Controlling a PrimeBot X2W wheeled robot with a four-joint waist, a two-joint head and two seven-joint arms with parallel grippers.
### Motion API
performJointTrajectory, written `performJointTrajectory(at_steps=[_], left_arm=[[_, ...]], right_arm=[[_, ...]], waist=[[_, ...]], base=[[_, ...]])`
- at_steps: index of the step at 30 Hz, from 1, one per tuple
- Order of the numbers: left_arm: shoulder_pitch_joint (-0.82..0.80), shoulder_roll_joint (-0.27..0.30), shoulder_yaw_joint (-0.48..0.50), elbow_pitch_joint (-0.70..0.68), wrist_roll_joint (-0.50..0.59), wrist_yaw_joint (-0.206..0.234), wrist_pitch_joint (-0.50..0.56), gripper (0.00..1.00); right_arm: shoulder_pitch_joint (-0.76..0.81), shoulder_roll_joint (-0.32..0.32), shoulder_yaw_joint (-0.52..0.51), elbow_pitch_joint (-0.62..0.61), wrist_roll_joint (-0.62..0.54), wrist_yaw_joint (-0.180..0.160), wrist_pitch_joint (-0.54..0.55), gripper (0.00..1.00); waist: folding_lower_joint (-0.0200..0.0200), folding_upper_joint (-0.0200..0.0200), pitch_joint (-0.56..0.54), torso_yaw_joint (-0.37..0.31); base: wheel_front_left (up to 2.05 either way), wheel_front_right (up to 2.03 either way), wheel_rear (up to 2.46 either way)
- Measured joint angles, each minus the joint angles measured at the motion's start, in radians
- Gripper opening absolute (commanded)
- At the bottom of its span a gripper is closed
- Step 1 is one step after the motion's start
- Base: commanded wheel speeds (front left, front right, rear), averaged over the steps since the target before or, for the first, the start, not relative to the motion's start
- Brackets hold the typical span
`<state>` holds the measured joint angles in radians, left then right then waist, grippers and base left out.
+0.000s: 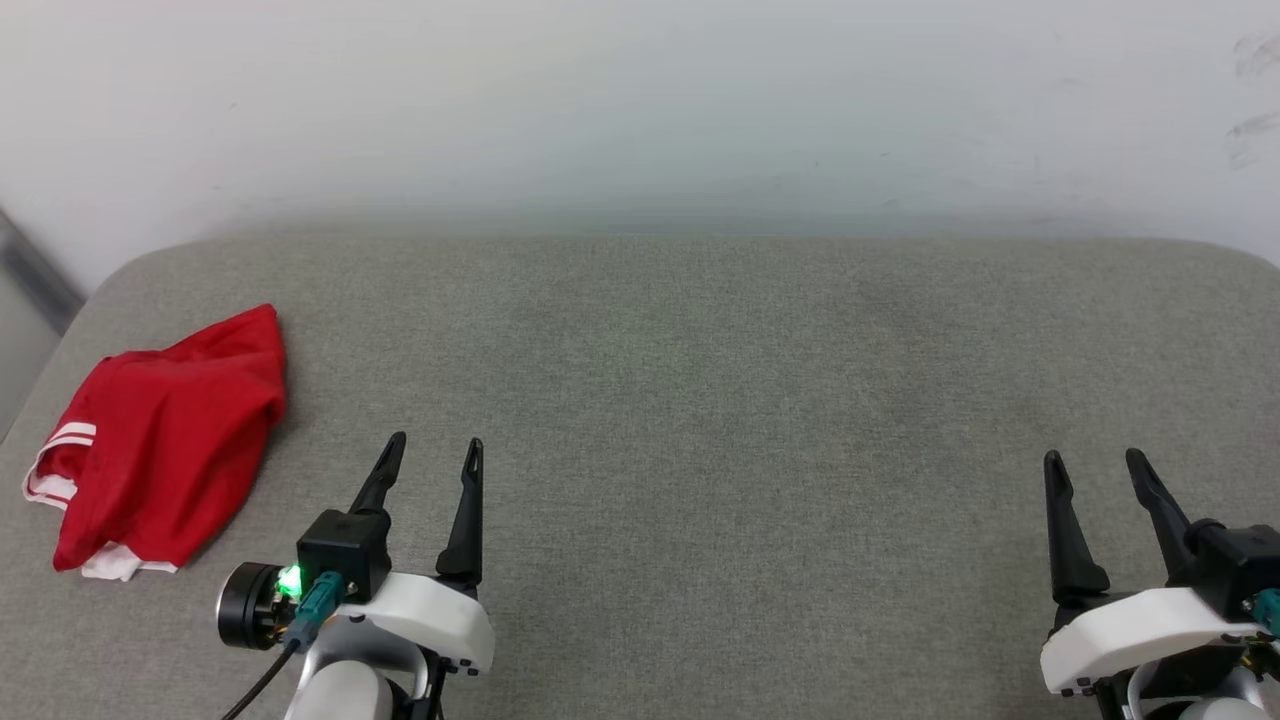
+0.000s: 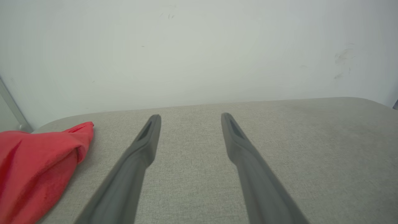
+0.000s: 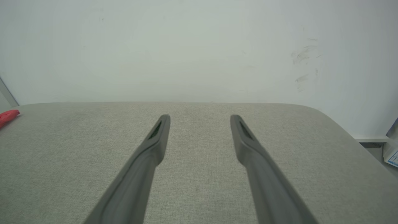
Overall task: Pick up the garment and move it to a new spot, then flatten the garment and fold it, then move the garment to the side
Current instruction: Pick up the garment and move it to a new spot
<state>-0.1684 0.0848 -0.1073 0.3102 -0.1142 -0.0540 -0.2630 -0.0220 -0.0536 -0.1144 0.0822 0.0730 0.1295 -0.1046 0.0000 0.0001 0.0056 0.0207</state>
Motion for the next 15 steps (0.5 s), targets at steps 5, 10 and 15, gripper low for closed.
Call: performJointTrajectory(at_steps=[5,10,15], left_arm=[[-0.001,-0.007,0.009,0.004,-0.001,-0.003,0.0,1.0],[-0.005,-0.012,0.025,0.003,0.004,0.006,0.0,1.0],[-0.005,-0.016,0.048,-0.001,0.005,0.011,0.0,1.0]], right_arm=[[0.0,0.0,-0.005,0.002,0.003,0.0,-0.009,1.0],[0.0,0.001,0.017,-0.015,0.002,0.0,-0.009,1.0],[-0.001,0.002,0.058,-0.038,0.003,0.0,-0.005,1.0]], waist=[[0.0,0.0,-0.001,0.01],[0.0,0.0,0.0,0.051],[0.0,-0.0001,0.001,0.114]], base=[[0.0,0.0,0.0],[0.0,0.0,0.0],[0.0,0.0,0.0]])
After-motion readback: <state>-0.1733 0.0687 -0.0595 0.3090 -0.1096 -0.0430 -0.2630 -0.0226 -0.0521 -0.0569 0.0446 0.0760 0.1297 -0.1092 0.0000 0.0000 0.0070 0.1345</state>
